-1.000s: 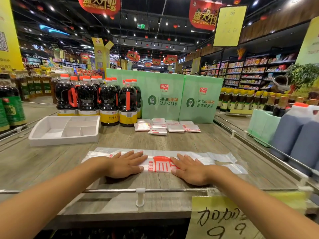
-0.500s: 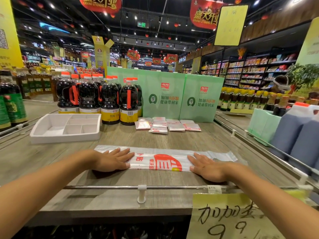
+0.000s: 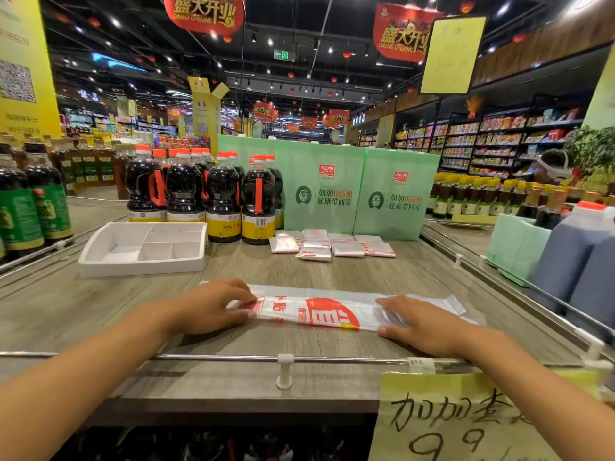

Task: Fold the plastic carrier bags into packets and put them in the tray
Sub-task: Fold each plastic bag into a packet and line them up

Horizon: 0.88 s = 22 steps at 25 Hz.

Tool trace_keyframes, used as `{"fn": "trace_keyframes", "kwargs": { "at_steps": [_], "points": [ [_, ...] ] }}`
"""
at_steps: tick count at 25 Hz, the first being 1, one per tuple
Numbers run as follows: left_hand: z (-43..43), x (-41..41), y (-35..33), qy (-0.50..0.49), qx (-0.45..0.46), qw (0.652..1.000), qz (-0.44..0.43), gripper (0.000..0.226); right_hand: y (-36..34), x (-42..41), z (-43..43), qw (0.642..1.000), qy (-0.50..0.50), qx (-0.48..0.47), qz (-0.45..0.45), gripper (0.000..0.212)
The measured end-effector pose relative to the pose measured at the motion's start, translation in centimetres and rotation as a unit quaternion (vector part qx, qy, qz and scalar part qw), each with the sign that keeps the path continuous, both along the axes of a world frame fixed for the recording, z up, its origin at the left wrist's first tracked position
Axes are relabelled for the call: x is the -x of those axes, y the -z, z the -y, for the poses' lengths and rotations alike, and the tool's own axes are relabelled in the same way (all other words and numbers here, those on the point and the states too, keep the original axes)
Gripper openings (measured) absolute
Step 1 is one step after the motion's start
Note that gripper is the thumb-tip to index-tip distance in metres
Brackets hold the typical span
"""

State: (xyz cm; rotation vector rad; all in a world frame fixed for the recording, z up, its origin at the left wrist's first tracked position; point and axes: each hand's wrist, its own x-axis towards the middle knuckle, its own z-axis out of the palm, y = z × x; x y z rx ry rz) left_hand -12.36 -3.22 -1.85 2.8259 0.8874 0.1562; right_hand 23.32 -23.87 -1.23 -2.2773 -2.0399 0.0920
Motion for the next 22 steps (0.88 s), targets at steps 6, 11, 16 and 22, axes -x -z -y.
{"fn": "trace_keyframes", "kwargs": {
  "at_steps": [6, 11, 16, 22],
  "points": [
    [0.6, -0.2, -1.2, -0.019, -0.105, 0.994, -0.014, 0.05, -0.4, 0.7, 0.1, 0.999, 0.005, -0.017, 0.037, 0.07],
    [0.1, 0.2, -1.0, 0.001, -0.124, 0.992, 0.025, 0.049, -0.3, 0.1, -0.2, 0.995, 0.053, -0.083, -0.006, 0.032],
    [1.1, 0.0, -2.1, -0.019, -0.206, 0.977, 0.046, 0.037, -0.4, -0.3, -0.1, 0.967, 0.117, -0.223, -0.044, 0.029],
    [0.6, -0.9, -1.6, -0.049, -0.227, 0.972, 0.039, 0.028, -0.1, -1.0, -0.5, 0.962, 0.152, -0.224, 0.014, 0.04]
  ]
}}
